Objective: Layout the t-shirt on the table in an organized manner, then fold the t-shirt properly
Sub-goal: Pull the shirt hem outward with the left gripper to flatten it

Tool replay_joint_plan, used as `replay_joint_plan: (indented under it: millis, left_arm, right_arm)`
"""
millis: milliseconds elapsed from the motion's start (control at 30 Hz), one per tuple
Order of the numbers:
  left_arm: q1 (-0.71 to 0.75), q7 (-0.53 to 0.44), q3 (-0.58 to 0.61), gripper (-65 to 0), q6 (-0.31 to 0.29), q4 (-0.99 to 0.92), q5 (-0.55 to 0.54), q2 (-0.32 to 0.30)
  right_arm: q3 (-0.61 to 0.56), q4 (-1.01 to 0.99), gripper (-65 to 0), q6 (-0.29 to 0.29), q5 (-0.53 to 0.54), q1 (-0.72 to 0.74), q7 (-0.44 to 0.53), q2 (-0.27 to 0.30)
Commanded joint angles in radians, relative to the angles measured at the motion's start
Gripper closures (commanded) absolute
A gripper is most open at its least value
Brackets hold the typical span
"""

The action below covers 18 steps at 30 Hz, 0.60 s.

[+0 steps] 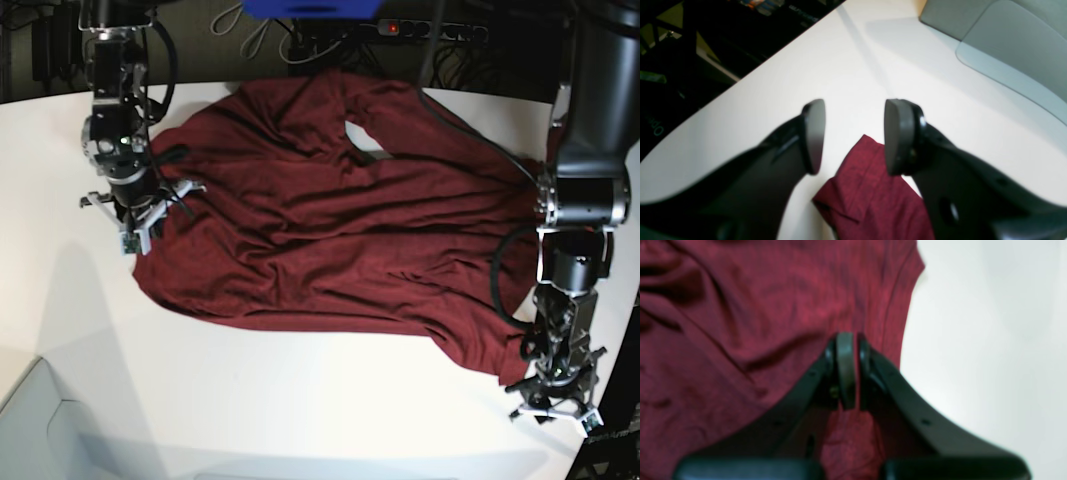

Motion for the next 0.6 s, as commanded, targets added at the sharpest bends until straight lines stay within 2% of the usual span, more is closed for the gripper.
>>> replay_joint_plan:
  millis: [0,200,367,467,567]
  left_arm:
    - [-0.036,-0.019,-0.006,-28.4,-0.003,0.016,0.003,-0.010]
    - [0.048,0.066,-0.011,-28.4,-0.001,0.097,0.000,-0.012]
    - [0.245,0.164,-0.011,-28.3,0.003,0.370,0.000,-0.018]
    - [0.370,0.187,-0.011,-28.3,0.003,0.527,0.000,-0.018]
    - [0.466,0.193,-0.011,-28.3,0.003,0.596,0.000,-0.018]
  right_arm:
    - [0.001,0.030,-0.7,-0.005,0.001,-0.001,0.020,0.006]
    - [0.001,0.070,-0.7,-0.005,0.001,-0.019,0.012,0.003]
    - [0.001,0.116,-0.7,-0.005,0.001,-0.032,-0.043,0.003]
    - [0.001,0.139,-0.7,-0.005,0.002,-0.044,-0.054,-0.005]
    - [0.000,0.156,-0.4,-0.005,0.002,-0.050,-0.052,-0.005]
